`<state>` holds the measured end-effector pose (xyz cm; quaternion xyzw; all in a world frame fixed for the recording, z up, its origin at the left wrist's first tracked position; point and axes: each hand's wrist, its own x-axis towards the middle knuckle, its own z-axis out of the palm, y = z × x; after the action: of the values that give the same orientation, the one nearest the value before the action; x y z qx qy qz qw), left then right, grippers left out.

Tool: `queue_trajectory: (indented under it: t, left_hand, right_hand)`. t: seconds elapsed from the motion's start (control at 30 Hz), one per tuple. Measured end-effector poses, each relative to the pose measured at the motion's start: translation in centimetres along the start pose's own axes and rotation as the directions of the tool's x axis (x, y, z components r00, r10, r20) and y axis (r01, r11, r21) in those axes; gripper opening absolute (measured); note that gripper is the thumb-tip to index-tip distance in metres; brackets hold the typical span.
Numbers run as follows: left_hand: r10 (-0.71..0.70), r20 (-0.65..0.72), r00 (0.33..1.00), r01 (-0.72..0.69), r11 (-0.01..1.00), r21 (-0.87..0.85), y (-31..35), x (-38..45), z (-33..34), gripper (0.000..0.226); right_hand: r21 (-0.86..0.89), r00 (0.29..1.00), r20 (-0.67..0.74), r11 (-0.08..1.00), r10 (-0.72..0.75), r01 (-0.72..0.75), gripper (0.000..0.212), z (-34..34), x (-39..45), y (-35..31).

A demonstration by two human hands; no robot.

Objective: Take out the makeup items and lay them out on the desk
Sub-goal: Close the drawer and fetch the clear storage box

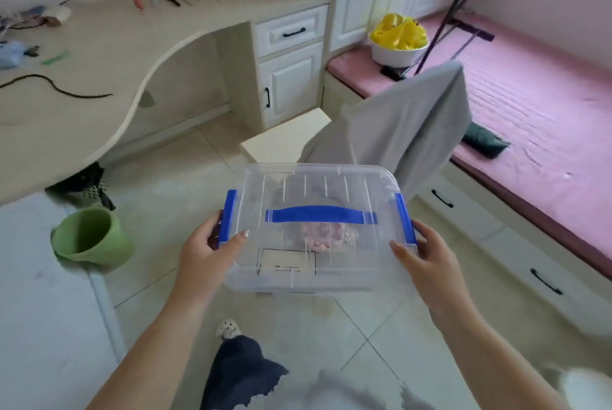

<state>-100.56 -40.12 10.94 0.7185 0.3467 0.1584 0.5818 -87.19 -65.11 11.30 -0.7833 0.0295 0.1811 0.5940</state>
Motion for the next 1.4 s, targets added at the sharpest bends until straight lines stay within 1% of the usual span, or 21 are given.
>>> queue_trajectory:
  t: [0.03,0.13,0.27,0.43,0.57,0.7,0.83,0.93,1.0,1.1,1.17,1.23,1.3,1.4]
  left_hand:
    - [-0.001,0.025,1.000,0.001,1.000,-0.001,0.1,-1.4,2.1,0.029]
    - [0.000,0.124,0.992,-0.002,1.000,0.011,0.9,-4.4,7.5,0.036]
    - [0.049,0.256,0.965,-0.066,0.996,0.059,2.0,-7.1,14.5,0.045]
    - [0.070,0.383,0.921,-0.106,0.992,0.074,3.9,-8.0,21.2,0.038]
    - [0.065,0.427,0.902,-0.104,0.992,0.068,5.5,-6.2,26.7,0.038]
    - [0.097,0.486,0.869,-0.146,0.987,0.064,7.6,-2.5,33.2,0.035]
    - [0.065,0.548,0.834,-0.124,0.990,0.070,11.0,4.0,41.3,0.044]
    - [0.108,0.557,0.824,-0.166,0.985,0.054,13.3,7.1,45.2,0.037]
    - [0.110,0.576,0.810,-0.172,0.984,0.053,15.0,9.5,48.0,0.036]
    - [0.130,0.612,0.780,-0.199,0.979,0.045,17.8,14.4,53.6,0.042]
    - [0.127,0.629,0.767,-0.214,0.975,0.064,19.0,16.2,56.2,0.046]
    - [0.114,0.635,0.764,-0.204,0.977,0.069,20.0,18.1,58.8,0.045]
    - [0.098,0.630,0.771,-0.191,0.978,0.083,20.8,20.5,61.9,0.043]
    - [0.072,0.611,0.788,-0.167,0.981,0.100,21.5,23.9,66.2,0.039]
  right_hand:
    - [-0.005,0.999,-0.032,1.000,0.006,-0.006,0.050,-2.8,-1.1,1.1]
    - [0.013,0.992,-0.127,1.000,0.020,-0.018,0.051,-9.6,-3.7,3.4]
    - [0.045,0.968,-0.244,0.998,0.053,-0.044,0.051,-17.2,-5.5,6.6]
    - [0.111,0.937,-0.337,0.992,0.089,-0.054,0.052,-23.0,-6.2,8.9]
    - [0.134,0.914,-0.395,0.990,0.091,-0.040,0.052,-26.4,-4.0,9.3]
    - [0.162,0.892,-0.444,0.987,0.088,-0.017,0.051,-30.0,0.7,9.0]
    - [0.175,0.856,-0.507,0.984,0.107,-0.019,0.055,-34.1,8.9,7.1]
    - [0.161,0.843,-0.530,0.987,0.089,-0.002,0.052,-36.5,13.2,5.3]
    - [0.142,0.837,-0.544,0.990,0.063,0.018,0.048,-37.9,16.2,3.7]
    - [0.126,0.814,-0.579,0.991,0.041,0.040,0.049,-40.4,21.6,1.7]
    - [0.129,0.811,-0.583,0.991,0.042,0.042,0.046,-41.7,24.1,0.9]
    - [0.125,0.804,-0.594,0.991,0.040,0.042,0.043,-43.3,27.2,0.0]
    - [0.113,0.813,-0.581,0.993,0.036,0.037,0.041,-45.2,31.1,-0.9]
    - [0.081,0.834,-0.552,0.997,0.031,0.017,0.049,-47.8,37.8,-1.5]
